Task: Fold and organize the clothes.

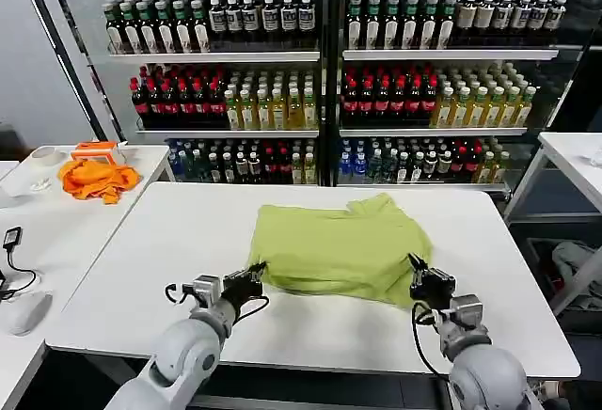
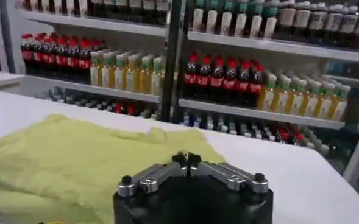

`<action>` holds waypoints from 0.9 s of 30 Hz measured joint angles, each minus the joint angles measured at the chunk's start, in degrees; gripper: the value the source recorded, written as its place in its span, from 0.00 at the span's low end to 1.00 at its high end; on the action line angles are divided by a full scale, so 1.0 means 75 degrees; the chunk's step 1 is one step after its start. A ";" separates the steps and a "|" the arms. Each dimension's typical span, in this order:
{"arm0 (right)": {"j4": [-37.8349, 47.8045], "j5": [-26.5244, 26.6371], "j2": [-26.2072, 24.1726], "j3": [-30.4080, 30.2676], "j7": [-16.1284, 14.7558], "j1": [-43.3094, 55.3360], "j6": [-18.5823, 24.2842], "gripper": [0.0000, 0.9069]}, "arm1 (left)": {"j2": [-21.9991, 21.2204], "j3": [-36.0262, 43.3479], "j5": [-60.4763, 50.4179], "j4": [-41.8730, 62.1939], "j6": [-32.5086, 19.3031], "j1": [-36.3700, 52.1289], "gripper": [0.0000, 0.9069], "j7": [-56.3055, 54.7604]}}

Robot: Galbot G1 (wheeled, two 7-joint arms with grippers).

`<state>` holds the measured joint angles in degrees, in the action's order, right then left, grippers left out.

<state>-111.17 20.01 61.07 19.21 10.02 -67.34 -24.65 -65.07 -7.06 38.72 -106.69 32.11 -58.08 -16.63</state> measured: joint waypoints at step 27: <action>0.0879 -0.0328 0.0354 -0.0304 -0.0098 0.0344 0.0229 1.00 | -0.0453 0.0171 -0.0097 0.1154 -0.0089 0.0748 1.00 -0.0223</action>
<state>-104.58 17.55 63.73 16.93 9.29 -64.76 -22.94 -68.46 -5.78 37.99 -98.03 31.44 -52.47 -18.30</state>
